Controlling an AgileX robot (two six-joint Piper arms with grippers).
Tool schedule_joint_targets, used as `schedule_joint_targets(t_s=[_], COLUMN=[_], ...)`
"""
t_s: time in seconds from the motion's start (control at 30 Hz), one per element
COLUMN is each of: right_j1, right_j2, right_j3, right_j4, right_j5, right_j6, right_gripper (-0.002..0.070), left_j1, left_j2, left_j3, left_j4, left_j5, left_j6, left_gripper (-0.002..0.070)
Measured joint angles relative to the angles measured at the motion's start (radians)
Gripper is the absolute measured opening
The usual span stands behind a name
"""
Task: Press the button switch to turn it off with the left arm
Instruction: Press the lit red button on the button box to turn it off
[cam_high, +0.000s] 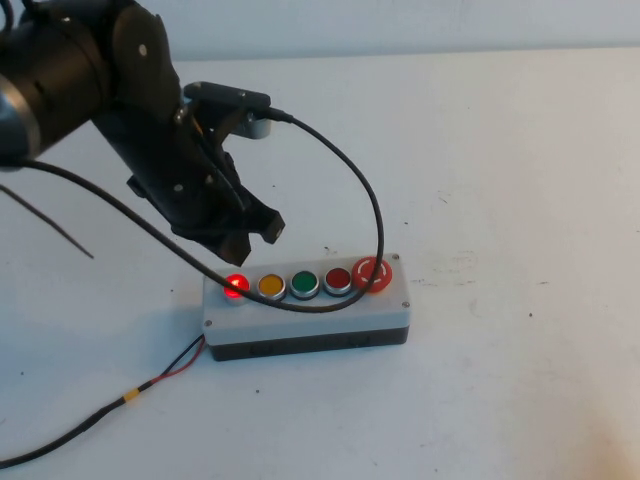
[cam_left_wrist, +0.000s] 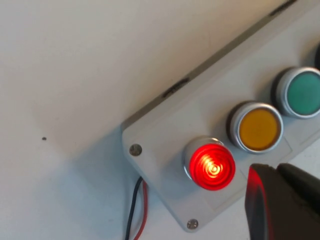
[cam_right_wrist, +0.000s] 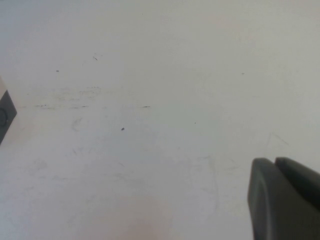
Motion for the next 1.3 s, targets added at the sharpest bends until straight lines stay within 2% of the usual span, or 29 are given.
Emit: schedule_joint_targets(t_s=[0.3, 1.3], right_j1=[0.0, 0.0], right_j2=[0.0, 0.0], right_j3=[0.0, 0.0], right_j4=[0.0, 0.0], right_j5=[0.0, 0.0], right_j6=[0.0, 0.0], right_gripper=[-0.0016, -0.0016], left_j1=[0.0, 0.0], left_j2=[0.092, 0.134], left_j3=[-0.021, -0.05], left_j4=[0.01, 0.036], left_j5=[0.035, 0.042], left_j6=[0.0, -0.01], left_gripper=[-0.0003, -0.0003])
